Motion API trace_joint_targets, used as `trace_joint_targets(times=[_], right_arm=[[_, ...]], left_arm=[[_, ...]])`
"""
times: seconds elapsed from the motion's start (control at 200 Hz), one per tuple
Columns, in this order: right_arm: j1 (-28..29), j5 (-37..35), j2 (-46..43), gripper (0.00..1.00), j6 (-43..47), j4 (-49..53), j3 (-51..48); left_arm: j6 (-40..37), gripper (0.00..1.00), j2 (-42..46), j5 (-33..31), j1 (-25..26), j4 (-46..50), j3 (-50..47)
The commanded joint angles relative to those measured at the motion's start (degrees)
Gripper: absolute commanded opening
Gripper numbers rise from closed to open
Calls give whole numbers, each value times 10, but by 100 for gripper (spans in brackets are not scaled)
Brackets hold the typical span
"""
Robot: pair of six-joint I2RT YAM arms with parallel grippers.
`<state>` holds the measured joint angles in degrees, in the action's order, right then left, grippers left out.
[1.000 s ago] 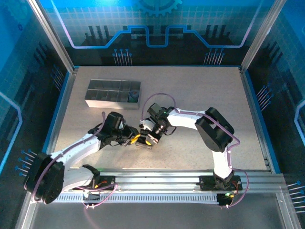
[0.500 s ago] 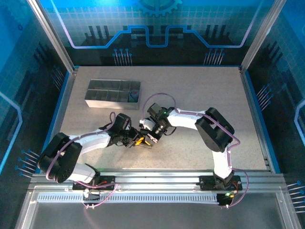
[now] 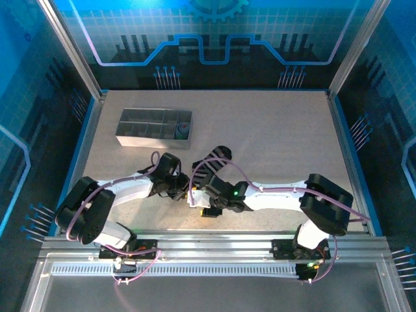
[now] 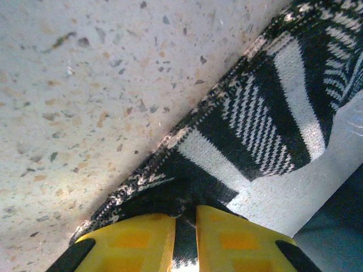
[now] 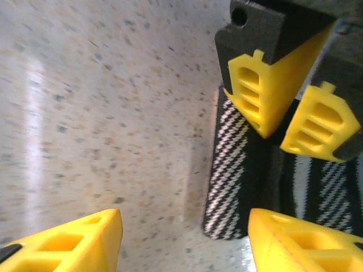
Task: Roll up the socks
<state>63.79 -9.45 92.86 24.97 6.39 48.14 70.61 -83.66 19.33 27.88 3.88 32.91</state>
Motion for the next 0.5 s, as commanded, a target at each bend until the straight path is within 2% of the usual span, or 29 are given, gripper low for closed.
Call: trace_joint_targets(times=[0.0, 0.155, 0.255, 0.295, 0.405, 0.44, 0.495], right_arm=[[16, -142, 38, 60, 86, -52, 6], [19, -175, 83, 57, 108, -68, 41], [18, -166, 103, 51, 104, -63, 51], [18, -162, 109, 44, 98, -59, 55], [12, -138, 120, 17, 71, -34, 66], [9, -123, 122, 11, 61, -18, 71], [4, -100, 124, 5, 43, 6, 79]], left_arm=[[-1, 18, -20, -24, 0, 67, 6], [-10, 18, -26, -21, -3, 77, 17], [-11, 18, -25, -17, -8, 76, 18], [-12, 18, -24, -15, -11, 75, 19], [-12, 22, -4, -12, -24, 89, 26], [-11, 27, 10, -13, -31, 98, 29], [-8, 42, 34, -18, -43, 119, 33]])
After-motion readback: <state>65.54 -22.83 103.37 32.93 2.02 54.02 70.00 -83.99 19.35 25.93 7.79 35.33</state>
